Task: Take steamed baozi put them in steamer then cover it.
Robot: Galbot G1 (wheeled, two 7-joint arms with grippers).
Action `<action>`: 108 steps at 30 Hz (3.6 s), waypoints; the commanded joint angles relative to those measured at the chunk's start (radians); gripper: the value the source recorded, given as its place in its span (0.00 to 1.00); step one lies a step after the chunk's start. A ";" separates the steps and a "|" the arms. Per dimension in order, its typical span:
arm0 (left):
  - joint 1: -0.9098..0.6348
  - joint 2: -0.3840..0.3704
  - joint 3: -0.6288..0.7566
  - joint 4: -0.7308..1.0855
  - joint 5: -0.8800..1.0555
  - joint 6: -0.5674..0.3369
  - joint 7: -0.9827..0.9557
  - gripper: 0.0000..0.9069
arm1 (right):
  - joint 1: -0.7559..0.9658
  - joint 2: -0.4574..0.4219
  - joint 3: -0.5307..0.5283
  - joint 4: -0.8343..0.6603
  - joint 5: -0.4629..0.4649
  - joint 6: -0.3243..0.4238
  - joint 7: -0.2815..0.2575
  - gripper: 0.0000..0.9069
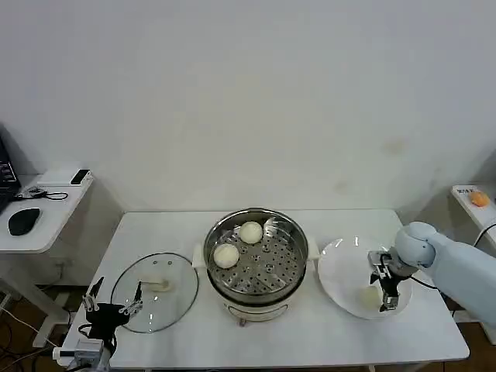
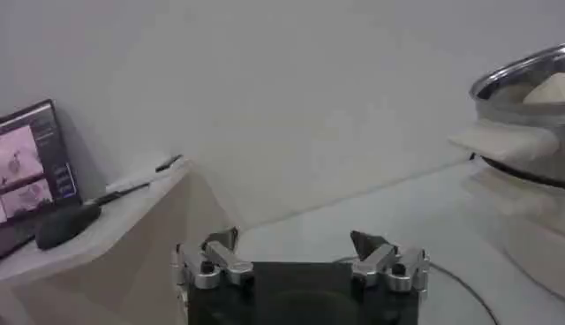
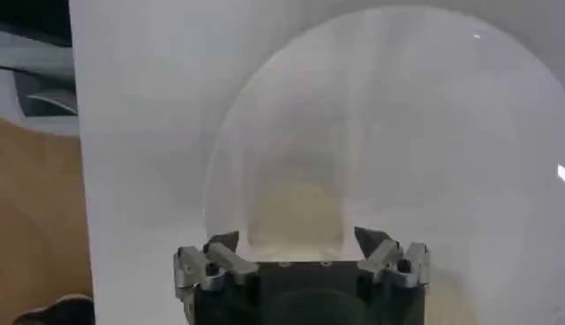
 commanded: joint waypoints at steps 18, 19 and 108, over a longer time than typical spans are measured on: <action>-0.010 -0.001 0.012 -0.007 0.000 0.000 0.000 1.00 | 0.164 -0.095 -0.012 0.134 0.077 -0.007 -0.013 0.80; -0.012 0.000 0.013 -0.006 0.000 0.000 0.000 1.00 | 0.241 -0.096 -0.033 0.157 0.102 -0.009 -0.020 0.80; -0.013 -0.049 -0.004 -0.014 0.007 -0.008 -0.019 1.00 | 0.559 0.404 -0.214 0.182 0.146 0.577 -0.107 1.00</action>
